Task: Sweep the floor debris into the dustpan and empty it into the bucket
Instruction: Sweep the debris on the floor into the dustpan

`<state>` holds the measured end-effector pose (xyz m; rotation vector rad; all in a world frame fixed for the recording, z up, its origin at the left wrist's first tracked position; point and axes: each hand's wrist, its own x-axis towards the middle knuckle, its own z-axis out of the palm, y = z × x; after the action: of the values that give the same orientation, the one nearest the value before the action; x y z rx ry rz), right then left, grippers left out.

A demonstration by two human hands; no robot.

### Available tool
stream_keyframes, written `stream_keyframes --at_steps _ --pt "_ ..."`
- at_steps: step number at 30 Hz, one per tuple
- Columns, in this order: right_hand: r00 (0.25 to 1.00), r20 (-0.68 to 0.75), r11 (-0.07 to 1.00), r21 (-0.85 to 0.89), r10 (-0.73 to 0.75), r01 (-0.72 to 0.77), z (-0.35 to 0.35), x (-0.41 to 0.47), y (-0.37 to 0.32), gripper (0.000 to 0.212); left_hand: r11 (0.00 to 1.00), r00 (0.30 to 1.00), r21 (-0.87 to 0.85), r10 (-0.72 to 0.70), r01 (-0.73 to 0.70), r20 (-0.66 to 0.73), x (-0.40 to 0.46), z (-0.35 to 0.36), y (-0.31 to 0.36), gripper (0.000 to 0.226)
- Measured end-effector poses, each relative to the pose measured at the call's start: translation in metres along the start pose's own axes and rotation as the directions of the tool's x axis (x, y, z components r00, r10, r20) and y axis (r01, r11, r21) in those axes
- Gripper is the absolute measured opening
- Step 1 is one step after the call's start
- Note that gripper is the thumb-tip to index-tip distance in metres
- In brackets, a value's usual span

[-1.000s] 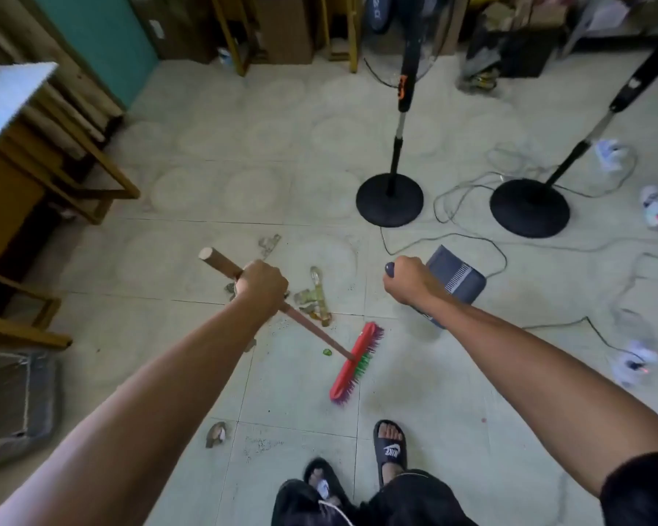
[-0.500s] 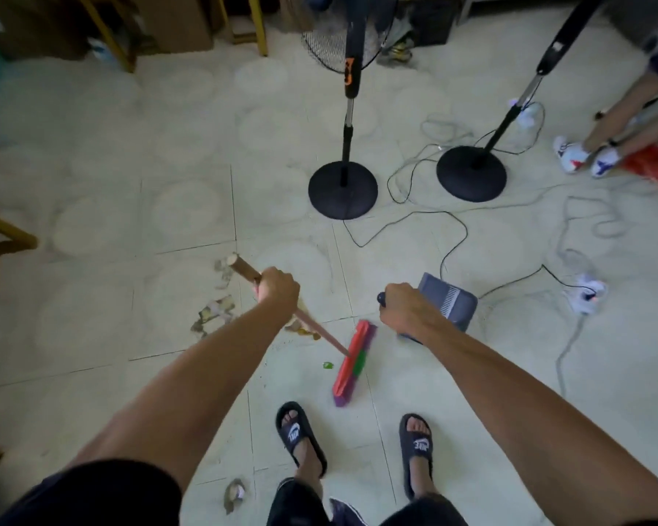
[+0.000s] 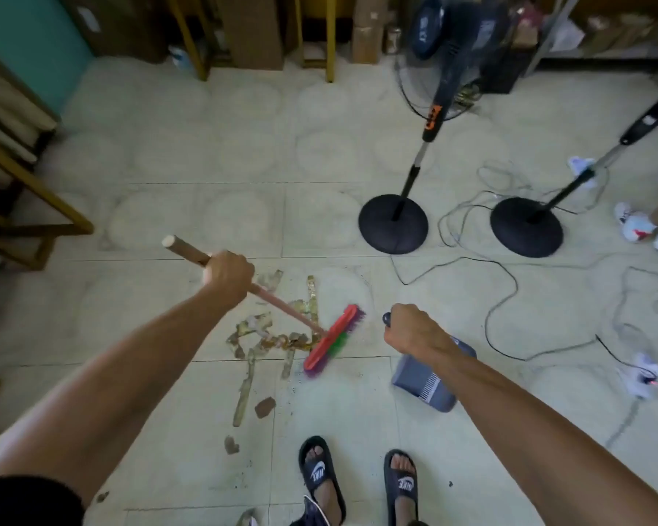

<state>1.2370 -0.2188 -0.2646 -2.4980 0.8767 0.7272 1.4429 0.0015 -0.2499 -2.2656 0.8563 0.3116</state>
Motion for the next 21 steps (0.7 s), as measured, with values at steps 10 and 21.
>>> stream_keyframes --at_steps 10,21 --pt "0.975 -0.02 0.973 -0.078 -0.22 0.218 -0.062 0.074 -0.076 0.006 0.878 0.864 -0.331 -0.16 0.346 0.478 0.03 0.003 -0.071 0.023" --pt "0.937 0.087 0.905 -0.242 -0.339 0.35 -0.069 0.187 -0.108 0.017 0.608 0.824 -0.596 -0.184 0.524 0.536 0.131 0.118 0.063 0.036"
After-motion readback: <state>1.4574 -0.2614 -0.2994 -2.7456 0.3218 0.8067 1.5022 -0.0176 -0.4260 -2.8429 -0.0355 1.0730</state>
